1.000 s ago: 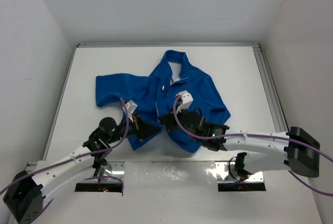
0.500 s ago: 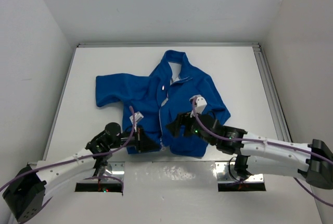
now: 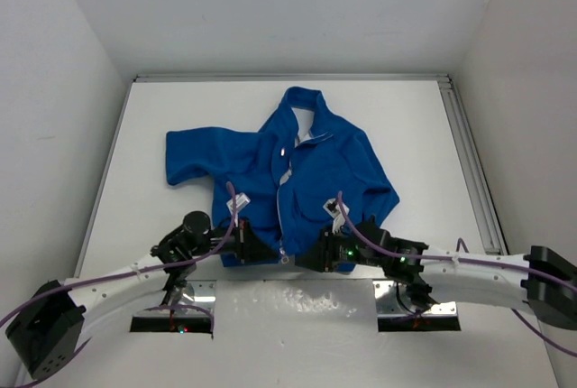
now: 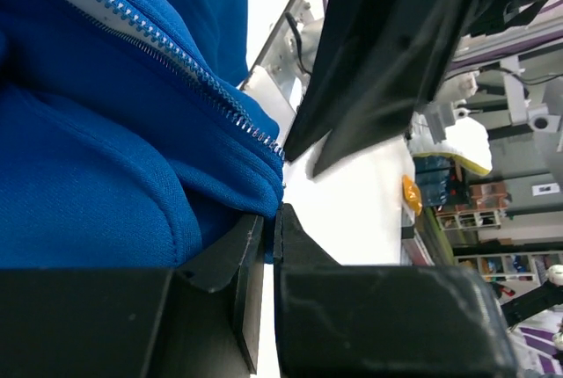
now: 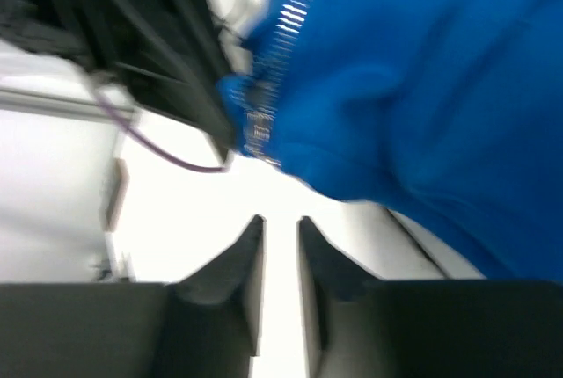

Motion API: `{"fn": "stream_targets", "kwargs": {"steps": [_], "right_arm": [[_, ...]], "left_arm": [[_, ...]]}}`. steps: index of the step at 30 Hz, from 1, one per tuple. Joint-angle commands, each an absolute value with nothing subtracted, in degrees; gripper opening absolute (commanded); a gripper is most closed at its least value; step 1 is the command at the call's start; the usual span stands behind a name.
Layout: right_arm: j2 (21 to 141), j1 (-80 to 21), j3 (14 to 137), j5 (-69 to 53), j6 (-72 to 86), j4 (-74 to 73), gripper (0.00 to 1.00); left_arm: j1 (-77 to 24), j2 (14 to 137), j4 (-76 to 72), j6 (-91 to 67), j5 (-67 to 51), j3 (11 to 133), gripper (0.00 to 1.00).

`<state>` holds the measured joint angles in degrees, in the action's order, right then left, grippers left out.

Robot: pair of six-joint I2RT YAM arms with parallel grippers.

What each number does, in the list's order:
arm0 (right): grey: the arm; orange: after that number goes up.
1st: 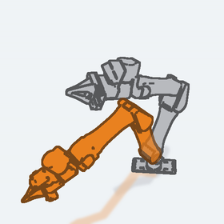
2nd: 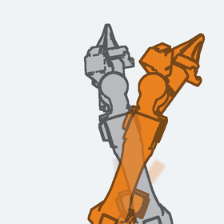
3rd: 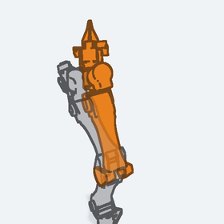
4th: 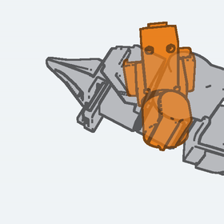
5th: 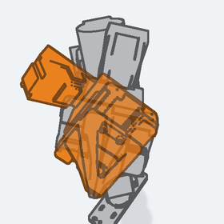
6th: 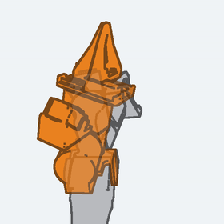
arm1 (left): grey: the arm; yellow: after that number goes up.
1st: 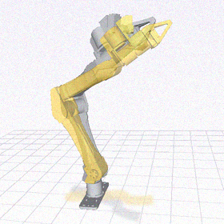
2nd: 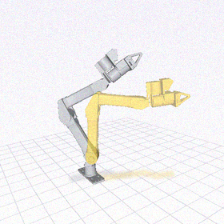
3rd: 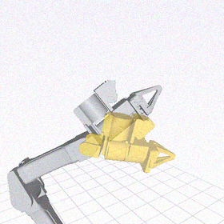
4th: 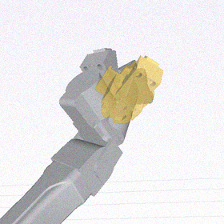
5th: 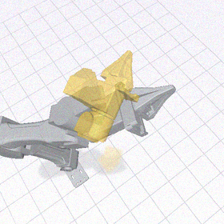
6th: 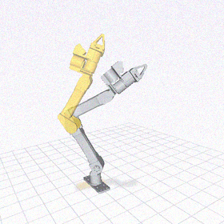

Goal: Zip up the jacket

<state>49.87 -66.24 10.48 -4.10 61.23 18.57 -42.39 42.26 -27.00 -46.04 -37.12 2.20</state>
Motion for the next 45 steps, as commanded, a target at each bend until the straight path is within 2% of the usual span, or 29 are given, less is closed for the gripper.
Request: {"fn": "stream_targets", "kwargs": {"steps": [1,4,11,26,38,45], "right_arm": [[49.92,-67.06,10.90,-6.42,62.31,29.62,0.25],[52.28,-67.50,10.81,-6.42,62.31,30.31,0.33],[57.21,-68.12,10.63,-5.19,62.23,32.78,0.44],[65.39,-68.20,13.45,-7.29,60.21,38.40,0.46],[65.39,-68.20,14.24,-7.21,59.85,39.64,0.45],[65.39,-68.20,13.62,-6.51,60.12,41.65,0.40]], "left_arm": [[-42.63,40.88,-31.46,-48.42,-38.59,1.85,0.00],[-42.63,39.73,-29.97,-48.16,-37.36,1.76,0.00],[-42.63,39.37,-31.38,-49.57,-37.70,1.32,0.00],[-42.63,39.03,-31.38,-49.92,-39.46,0.97,0.00],[-42.63,39.02,-29.88,-48.96,-38.85,0.53,0.00],[-42.63,38.23,-29.18,-49.13,-39.02,0.44,0.00]]}}
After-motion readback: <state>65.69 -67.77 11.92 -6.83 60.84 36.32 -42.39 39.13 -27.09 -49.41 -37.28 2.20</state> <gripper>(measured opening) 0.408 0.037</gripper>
